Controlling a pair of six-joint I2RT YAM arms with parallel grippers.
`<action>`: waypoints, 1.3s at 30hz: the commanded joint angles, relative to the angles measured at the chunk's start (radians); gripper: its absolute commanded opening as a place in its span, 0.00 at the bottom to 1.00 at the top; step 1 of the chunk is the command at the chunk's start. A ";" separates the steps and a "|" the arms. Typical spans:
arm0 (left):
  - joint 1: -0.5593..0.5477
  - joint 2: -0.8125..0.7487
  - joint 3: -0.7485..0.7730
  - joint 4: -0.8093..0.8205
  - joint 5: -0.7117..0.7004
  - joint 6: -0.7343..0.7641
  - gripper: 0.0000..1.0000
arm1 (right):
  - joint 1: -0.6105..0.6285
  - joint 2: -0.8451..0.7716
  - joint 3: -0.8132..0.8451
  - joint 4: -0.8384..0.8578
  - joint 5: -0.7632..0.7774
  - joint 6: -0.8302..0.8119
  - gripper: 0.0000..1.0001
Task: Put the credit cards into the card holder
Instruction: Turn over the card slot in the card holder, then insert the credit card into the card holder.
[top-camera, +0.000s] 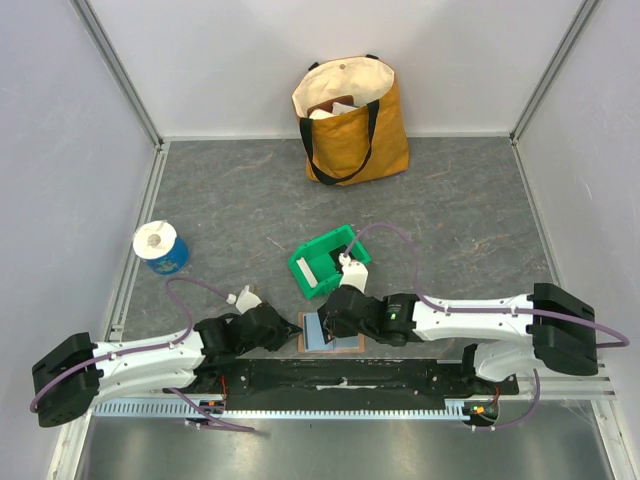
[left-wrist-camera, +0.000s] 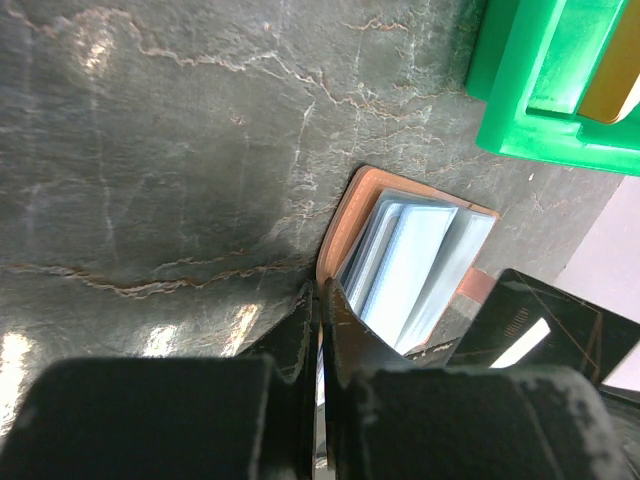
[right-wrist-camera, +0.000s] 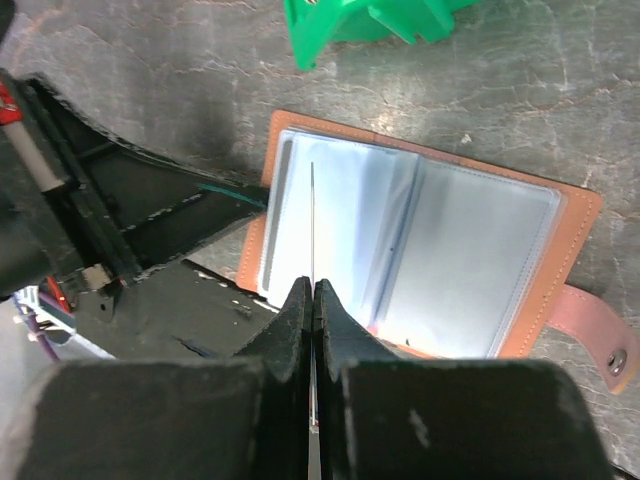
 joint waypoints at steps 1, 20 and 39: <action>-0.003 0.014 -0.020 -0.080 -0.035 0.004 0.02 | 0.004 0.015 -0.001 0.004 0.014 -0.017 0.00; -0.004 0.120 -0.035 -0.007 0.006 0.056 0.02 | -0.087 -0.170 -0.429 0.538 -0.110 0.089 0.00; -0.004 0.121 -0.030 -0.004 0.011 0.083 0.02 | -0.207 -0.139 -0.559 0.736 -0.253 0.129 0.00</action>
